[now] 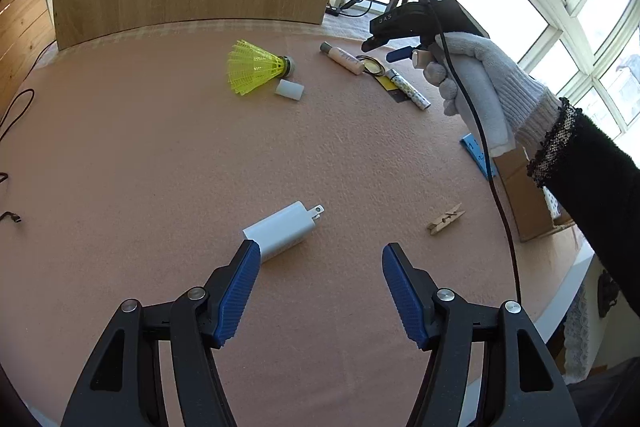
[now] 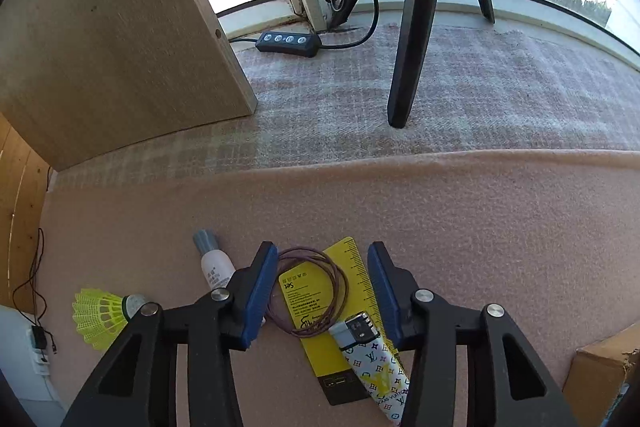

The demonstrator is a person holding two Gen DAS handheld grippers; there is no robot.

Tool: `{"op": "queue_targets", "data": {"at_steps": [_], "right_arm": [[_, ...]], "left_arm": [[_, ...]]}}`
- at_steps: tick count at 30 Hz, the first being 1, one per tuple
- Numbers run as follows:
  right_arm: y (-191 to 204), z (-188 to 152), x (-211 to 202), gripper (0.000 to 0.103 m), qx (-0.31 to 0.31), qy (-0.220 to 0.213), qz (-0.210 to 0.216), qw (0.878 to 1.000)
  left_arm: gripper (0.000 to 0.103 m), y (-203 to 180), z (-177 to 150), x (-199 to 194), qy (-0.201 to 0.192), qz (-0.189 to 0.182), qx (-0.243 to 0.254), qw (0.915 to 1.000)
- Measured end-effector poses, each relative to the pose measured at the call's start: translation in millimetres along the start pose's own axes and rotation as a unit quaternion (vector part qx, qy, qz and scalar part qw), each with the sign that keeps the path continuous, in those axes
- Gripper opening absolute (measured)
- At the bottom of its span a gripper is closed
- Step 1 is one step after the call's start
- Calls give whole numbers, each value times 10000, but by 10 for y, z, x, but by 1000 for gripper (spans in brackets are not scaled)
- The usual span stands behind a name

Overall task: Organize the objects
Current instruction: 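Move the left gripper over the white charger plug while the right moves toward the yellow card, then move the right gripper across the yellow card toward the purple rubber band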

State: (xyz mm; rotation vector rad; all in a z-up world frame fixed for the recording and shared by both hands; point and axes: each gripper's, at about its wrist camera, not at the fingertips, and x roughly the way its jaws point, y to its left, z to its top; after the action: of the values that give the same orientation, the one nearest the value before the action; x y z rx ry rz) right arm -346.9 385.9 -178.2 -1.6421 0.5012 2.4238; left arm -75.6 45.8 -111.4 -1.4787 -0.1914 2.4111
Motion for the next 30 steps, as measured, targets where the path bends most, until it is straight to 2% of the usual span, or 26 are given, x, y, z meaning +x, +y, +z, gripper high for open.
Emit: {"op": "queue_targets", "data": {"at_steps": [6, 12, 17, 21, 25, 30], "right_arm": [[50, 140, 152, 39, -78, 59, -298, 9995], [219, 74, 193, 38, -742, 383, -777, 9935], [182, -158, 104, 38, -969, 678, -601, 9912], [116, -505, -44, 38, -1119, 794, -388, 9898], [-30, -908, -243, 38, -916, 762, 16, 9929], [-111, -1419, -467, 38, -834, 661, 253, 9940]], "left_arm": [[67, 97, -22, 28, 21, 21, -108, 9999], [67, 62, 9, 8, -7, -99, -88, 9999], [67, -29, 89, 7, -69, -189, 10, 9998], [67, -114, 115, -8, -71, -257, 109, 9996], [67, -224, 141, 37, -17, -325, 271, 9991], [67, -405, 149, 71, 30, -448, 501, 9977]]}}
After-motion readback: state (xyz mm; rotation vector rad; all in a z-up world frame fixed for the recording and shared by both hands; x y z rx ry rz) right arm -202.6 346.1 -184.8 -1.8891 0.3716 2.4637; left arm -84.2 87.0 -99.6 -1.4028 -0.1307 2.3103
